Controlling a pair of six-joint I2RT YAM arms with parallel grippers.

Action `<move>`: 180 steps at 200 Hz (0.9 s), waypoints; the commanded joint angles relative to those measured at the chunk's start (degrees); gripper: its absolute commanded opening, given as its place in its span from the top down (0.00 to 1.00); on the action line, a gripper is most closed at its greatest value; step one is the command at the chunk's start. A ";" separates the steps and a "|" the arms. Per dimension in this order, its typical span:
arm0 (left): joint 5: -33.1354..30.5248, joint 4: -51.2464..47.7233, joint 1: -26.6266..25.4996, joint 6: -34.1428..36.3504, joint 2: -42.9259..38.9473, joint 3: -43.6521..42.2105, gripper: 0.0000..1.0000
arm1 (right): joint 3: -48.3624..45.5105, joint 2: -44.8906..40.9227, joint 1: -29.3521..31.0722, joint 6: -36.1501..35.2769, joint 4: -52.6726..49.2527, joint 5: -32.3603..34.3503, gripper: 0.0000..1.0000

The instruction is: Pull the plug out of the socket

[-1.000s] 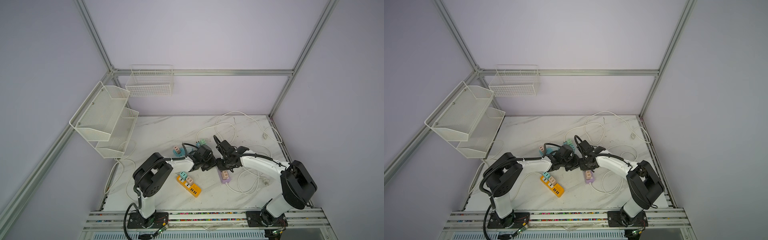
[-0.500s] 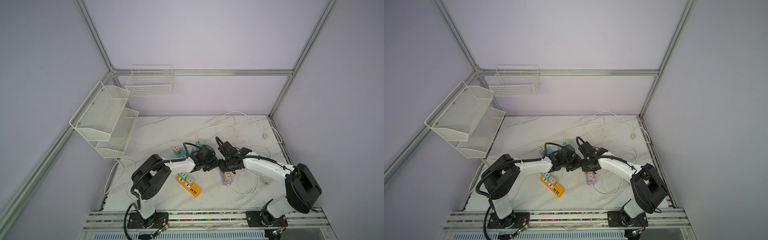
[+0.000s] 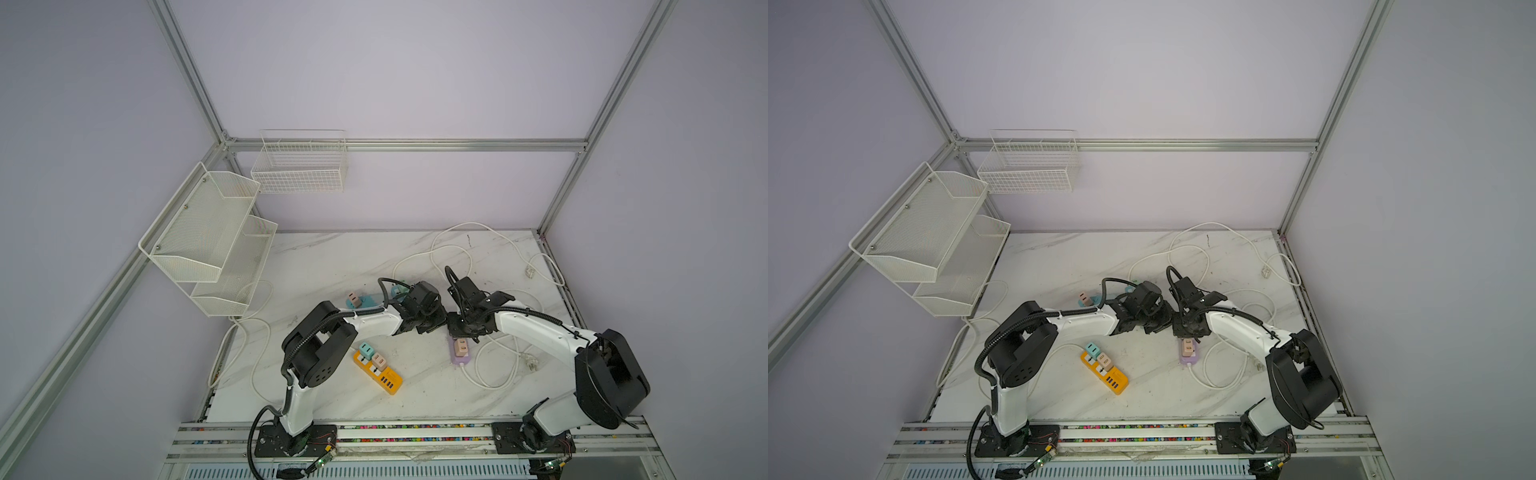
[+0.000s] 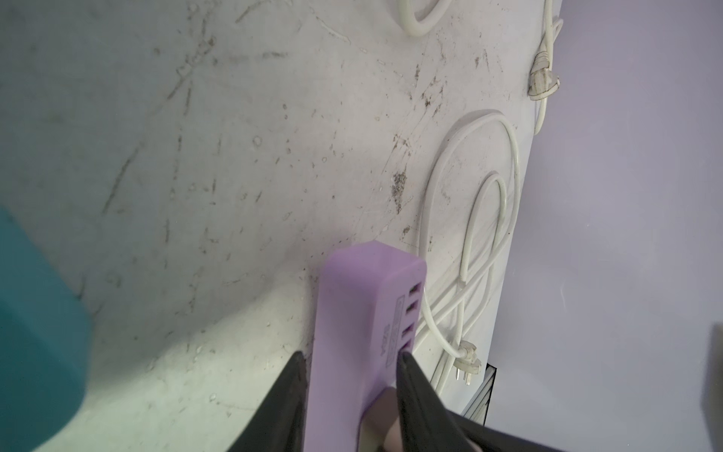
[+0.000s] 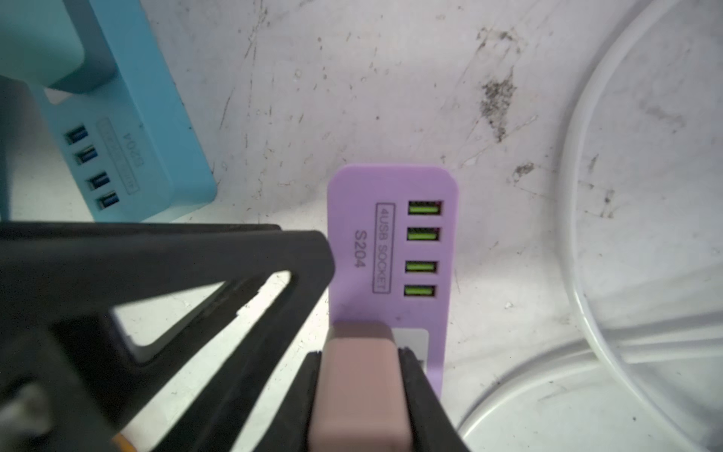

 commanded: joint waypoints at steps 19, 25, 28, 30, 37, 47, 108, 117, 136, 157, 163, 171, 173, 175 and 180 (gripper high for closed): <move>2.13 -0.39 -0.38 2.55 2.38 6.75 0.64 | 0.20 -0.87 -0.31 -1.33 -0.75 -0.80 0.83; 2.18 -0.37 -0.26 2.63 2.80 6.91 0.64 | 0.20 -0.81 -0.28 -1.42 -0.67 -0.81 0.84; 2.20 -0.37 -0.31 2.56 2.91 6.98 0.65 | 0.24 -0.74 -0.28 -1.43 -0.66 -0.74 0.83; 2.27 -0.39 -0.31 2.55 3.04 7.02 0.65 | 0.25 -0.75 -0.31 -1.47 -0.66 -0.68 0.83; 2.46 -0.50 -0.29 2.61 3.38 7.17 0.66 | 0.28 -0.63 -0.31 -1.51 -0.66 -0.44 0.84; 2.86 -0.73 -0.29 2.78 3.80 7.34 0.69 | 0.39 -0.42 -0.31 -1.63 -0.50 -0.13 0.84; 4.85 -1.39 -0.11 4.47 5.17 5.85 0.73 | 1.24 0.69 -0.32 -2.12 0.74 -0.64 0.84; 4.82 -1.60 -0.11 4.70 5.05 4.80 0.73 | 1.41 0.85 -0.27 -2.29 0.79 -0.78 0.84; 5.00 -2.30 -0.11 5.14 5.04 3.63 0.73 | 1.60 1.03 -0.36 -2.52 1.09 -0.74 0.84; 4.72 -2.83 -0.10 5.66 4.57 2.36 0.73 | 1.90 1.52 -0.31 -2.83 1.32 -1.09 0.84; 4.50 -2.85 -0.11 5.77 4.38 1.90 0.73 | 2.11 1.60 -0.30 -2.88 1.21 -1.07 0.84; 4.31 -3.05 -0.11 5.96 4.24 1.51 0.73 | 2.30 1.66 -0.31 -2.83 1.19 -1.07 0.84; 4.20 -3.12 -0.11 6.04 4.19 1.34 0.73 | 2.31 1.66 -0.25 -2.87 1.18 -1.07 0.84; 4.22 -3.25 -0.11 6.10 4.22 1.30 0.73 | 2.37 1.63 -0.30 -2.84 1.18 -1.07 0.84; 4.15 -3.40 -0.11 6.27 4.10 1.11 0.73 | 2.47 1.58 -0.31 -3.00 1.19 -1.07 0.84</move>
